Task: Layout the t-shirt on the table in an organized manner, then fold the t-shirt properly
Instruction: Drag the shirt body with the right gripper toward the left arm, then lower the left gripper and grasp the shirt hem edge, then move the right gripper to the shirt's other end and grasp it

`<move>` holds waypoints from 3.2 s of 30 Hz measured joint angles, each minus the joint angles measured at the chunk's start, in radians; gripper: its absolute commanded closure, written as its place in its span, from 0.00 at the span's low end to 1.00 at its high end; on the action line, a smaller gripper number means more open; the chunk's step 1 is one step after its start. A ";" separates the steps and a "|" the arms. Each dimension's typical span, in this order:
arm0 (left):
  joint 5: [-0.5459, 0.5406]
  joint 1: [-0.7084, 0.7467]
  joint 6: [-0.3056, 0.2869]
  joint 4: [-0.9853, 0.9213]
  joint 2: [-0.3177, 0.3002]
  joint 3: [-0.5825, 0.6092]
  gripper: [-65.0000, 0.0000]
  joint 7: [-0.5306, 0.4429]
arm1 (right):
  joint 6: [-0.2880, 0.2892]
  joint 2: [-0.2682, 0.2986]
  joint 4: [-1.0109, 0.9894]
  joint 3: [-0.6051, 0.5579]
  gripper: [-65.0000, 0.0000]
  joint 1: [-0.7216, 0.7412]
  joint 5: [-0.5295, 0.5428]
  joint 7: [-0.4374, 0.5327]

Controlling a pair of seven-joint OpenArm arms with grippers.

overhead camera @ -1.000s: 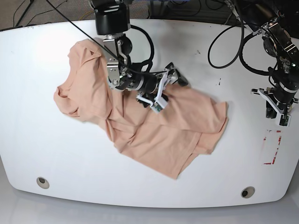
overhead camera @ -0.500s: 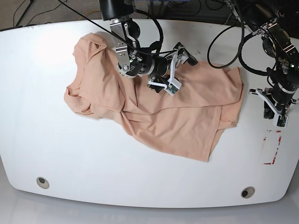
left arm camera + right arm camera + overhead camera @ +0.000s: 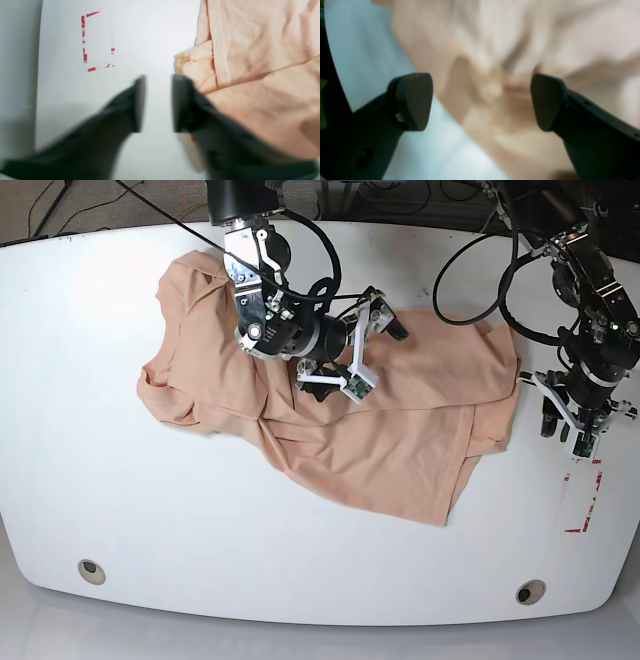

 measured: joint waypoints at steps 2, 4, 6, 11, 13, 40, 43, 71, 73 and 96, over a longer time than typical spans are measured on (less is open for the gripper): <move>-0.002 0.002 -0.001 0.000 0.009 -0.006 0.36 0.013 | -0.002 0.001 0.027 0.016 0.10 0.000 -0.002 -0.004; -0.004 0.002 -0.002 0.000 0.014 -0.023 0.28 0.044 | -0.011 0.006 0.054 0.020 0.10 0.000 -0.013 -0.018; -0.005 0.002 -0.002 0.000 0.017 -0.044 0.27 0.055 | -0.010 0.011 0.072 0.024 0.10 -0.002 -0.013 -0.019; -0.045 0.002 0.001 -0.008 0.026 -0.089 0.28 0.098 | 0.000 0.022 0.106 0.042 0.10 -0.003 -0.006 -0.018; -0.088 0.002 0.001 -0.023 0.030 -0.109 0.28 0.121 | -0.004 0.024 0.109 0.043 0.10 -0.003 -0.008 -0.018; -0.203 0.049 0.001 -0.243 0.039 0.020 0.29 0.113 | -0.003 0.055 0.112 0.043 0.10 -0.061 -0.005 -0.018; -0.203 0.048 0.001 -0.274 0.036 0.027 0.29 0.106 | -0.003 0.055 0.112 0.043 0.10 -0.061 0.002 -0.018; -0.144 0.067 0.001 -0.298 0.020 0.028 0.29 0.099 | -0.003 0.056 0.149 0.045 0.10 -0.061 -0.002 -0.019; -0.142 0.067 0.002 -0.319 0.020 0.028 0.29 0.100 | -0.002 0.055 0.149 0.045 0.10 -0.061 -0.002 -0.018; -0.142 0.049 0.002 -0.336 0.039 0.106 0.71 0.100 | -0.006 0.069 0.173 0.150 0.10 -0.061 -0.001 -0.021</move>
